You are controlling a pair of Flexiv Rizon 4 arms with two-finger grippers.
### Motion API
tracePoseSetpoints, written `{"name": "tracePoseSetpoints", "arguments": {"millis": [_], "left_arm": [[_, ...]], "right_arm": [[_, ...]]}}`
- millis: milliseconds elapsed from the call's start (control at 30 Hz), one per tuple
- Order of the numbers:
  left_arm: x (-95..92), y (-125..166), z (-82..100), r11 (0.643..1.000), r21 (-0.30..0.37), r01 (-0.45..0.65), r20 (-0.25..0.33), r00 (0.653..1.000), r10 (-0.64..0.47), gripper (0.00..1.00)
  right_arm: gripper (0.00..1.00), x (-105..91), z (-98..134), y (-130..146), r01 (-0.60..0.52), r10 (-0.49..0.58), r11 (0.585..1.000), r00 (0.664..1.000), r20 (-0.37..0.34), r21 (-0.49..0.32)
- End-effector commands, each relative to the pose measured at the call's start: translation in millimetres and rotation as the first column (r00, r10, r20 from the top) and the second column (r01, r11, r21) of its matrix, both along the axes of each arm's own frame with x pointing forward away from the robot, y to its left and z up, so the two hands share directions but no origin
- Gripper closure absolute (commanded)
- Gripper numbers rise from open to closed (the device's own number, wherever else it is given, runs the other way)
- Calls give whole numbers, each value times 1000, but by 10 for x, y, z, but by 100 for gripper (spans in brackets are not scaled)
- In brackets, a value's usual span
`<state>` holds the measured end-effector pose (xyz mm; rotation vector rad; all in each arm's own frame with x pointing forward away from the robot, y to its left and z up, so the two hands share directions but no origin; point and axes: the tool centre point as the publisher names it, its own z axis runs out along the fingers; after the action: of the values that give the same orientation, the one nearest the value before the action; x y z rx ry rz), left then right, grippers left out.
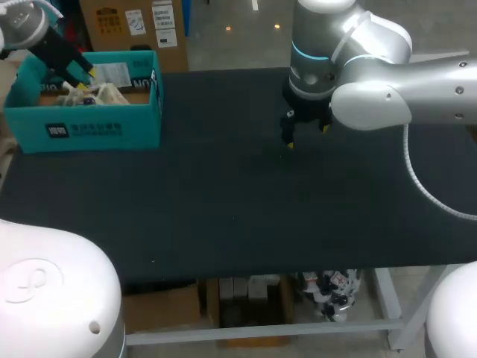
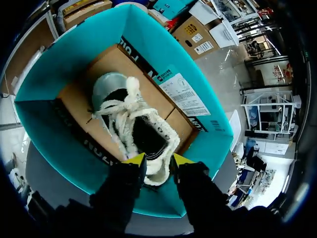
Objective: Open the shoe tongue, take the insole out of the shoe, put the insole back into the shoe, and pack the shoe into the shoebox
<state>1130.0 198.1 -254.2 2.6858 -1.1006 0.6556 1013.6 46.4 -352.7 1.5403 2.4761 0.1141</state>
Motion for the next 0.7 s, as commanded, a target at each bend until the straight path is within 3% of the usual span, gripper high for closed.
{"name": "tracePoseSetpoints", "arguments": {"millis": [33,167,233,333,433,600,700], "left_arm": [[5,-177,192,994,14,111,-30,993,-111,0],[-121,-537,474,950,44,309,-9,951,-309,0],[-188,-742,629,905,68,420,-4,907,-421,0],[-298,-1090,793,799,122,589,-16,806,-591,0],[-452,-1443,840,652,190,734,-61,672,-738,0],[-818,-1889,653,309,281,909,-185,367,-912,0],[-981,-2004,522,139,319,937,-269,230,-935,0]], "right_arm": [[0,-1,4,2,2,-2,1000,1000,0,-3],[0,-1,4,2,2,-2,1000,1000,0,-3],[0,-1,4,2,2,-2,1000,1000,0,-3],[0,-1,4,2,2,-2,1000,1000,0,-3],[0,-1,4,2,2,-2,1000,1000,0,-3],[0,-1,4,2,2,-2,1000,1000,0,-3],[0,-1,4,2,2,-2,1000,1000,0,-3]]}}
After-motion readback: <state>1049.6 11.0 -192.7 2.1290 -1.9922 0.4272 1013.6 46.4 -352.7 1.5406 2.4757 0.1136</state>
